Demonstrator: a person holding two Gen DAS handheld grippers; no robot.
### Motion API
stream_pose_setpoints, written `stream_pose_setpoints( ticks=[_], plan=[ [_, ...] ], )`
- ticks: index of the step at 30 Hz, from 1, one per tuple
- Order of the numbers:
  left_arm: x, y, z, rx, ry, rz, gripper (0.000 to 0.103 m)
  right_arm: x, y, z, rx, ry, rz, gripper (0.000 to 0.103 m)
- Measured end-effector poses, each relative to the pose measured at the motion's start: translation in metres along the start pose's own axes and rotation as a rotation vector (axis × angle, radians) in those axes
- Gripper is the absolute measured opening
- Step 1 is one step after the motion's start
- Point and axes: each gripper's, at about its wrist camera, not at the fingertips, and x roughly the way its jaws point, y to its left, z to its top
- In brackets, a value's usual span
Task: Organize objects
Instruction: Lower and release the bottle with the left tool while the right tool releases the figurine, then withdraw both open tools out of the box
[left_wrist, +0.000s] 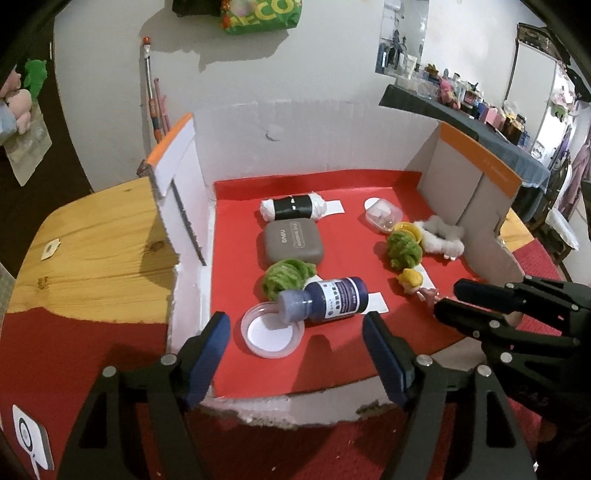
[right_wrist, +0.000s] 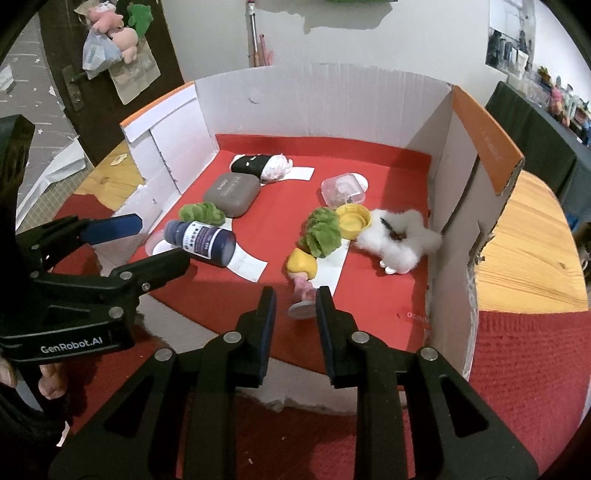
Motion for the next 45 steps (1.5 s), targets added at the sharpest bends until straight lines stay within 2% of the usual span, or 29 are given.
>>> stream_pose_setpoints(
  ticks=[2,3,4,12,21,27,28,29,45],
  plan=[
    [-0.003,0.002,-0.002,-0.006,-0.007,0.002,0.076,-0.003,0.001,-0.002,0.005,-0.008,-0.003,0.036],
    [-0.005,0.002,-0.003,-0.009,-0.01,0.003,0.076,-0.005,0.001,-0.002,0.008,-0.016,-0.007,0.051],
    [-0.006,0.002,-0.004,-0.012,-0.011,0.003,0.077,-0.008,0.002,-0.003,0.009,-0.026,-0.011,0.059],
    [-0.019,0.009,-0.011,-0.04,-0.04,0.005,0.08,-0.024,0.008,-0.009,0.028,-0.065,-0.018,0.06],
    [-0.025,0.012,-0.02,-0.056,-0.047,-0.001,0.084,-0.041,0.013,-0.02,0.061,-0.109,-0.032,0.081],
    [-0.031,0.01,-0.024,-0.058,-0.07,-0.017,0.094,-0.047,0.01,-0.024,0.09,-0.124,-0.035,0.087],
    [-0.031,0.01,-0.024,-0.059,-0.073,-0.012,0.1,-0.048,0.01,-0.025,0.093,-0.126,-0.038,0.087],
    [-0.032,0.01,-0.025,-0.061,-0.077,-0.004,0.103,-0.049,0.009,-0.026,0.096,-0.13,-0.046,0.088],
    [-0.039,0.012,-0.029,-0.077,-0.099,0.007,0.103,-0.053,0.01,-0.03,0.104,-0.138,-0.055,0.089]
  ],
)
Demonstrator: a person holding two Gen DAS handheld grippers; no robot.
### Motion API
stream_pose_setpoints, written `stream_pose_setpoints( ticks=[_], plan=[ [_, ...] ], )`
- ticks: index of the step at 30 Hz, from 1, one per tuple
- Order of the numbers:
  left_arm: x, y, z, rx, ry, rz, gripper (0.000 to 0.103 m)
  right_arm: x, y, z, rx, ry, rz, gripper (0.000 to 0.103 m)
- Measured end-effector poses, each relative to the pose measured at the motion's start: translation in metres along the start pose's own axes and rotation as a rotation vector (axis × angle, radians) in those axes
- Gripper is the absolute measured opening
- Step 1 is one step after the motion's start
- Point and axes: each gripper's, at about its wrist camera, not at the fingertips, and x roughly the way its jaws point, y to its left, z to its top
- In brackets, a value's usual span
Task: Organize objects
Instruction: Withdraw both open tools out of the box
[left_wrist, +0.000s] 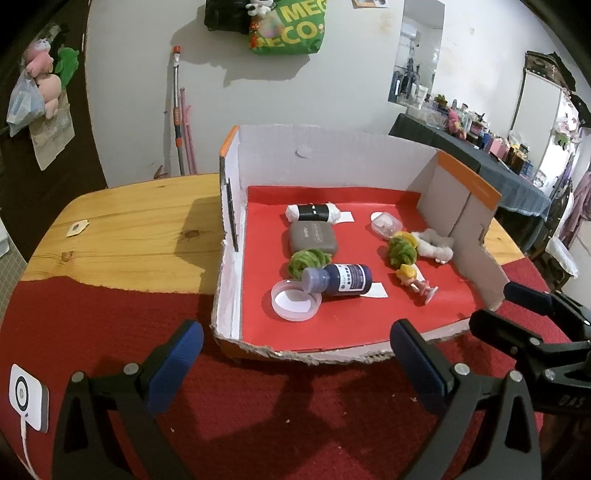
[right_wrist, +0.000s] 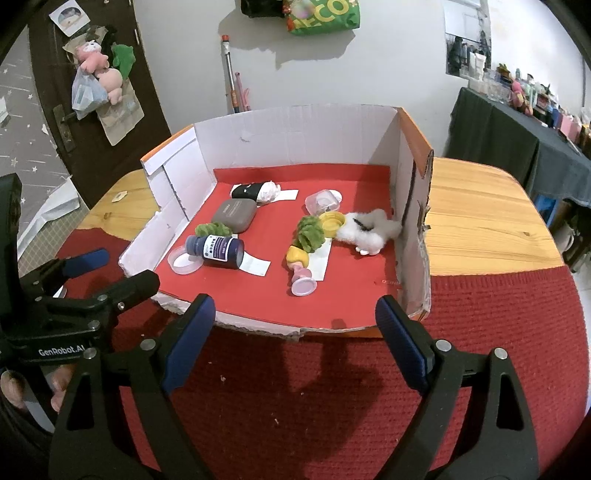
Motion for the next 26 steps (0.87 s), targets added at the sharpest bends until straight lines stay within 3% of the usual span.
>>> stream_pose_setpoints(
  ticks=[6,18,26],
  plan=[
    [-0.008,-0.002,-0.01,-0.002,-0.004,-0.012,0.103,-0.011,0.005,-0.008,-0.007,-0.014,-0.002,0.094],
    [-0.018,-0.009,-0.048,-0.017,0.002,-0.026,0.103,-0.02,0.008,-0.047,0.006,0.006,0.003,0.094],
    [-0.009,-0.014,-0.069,-0.004,0.069,-0.016,0.103,-0.01,0.002,-0.071,0.033,0.044,0.004,0.094]
  ],
)
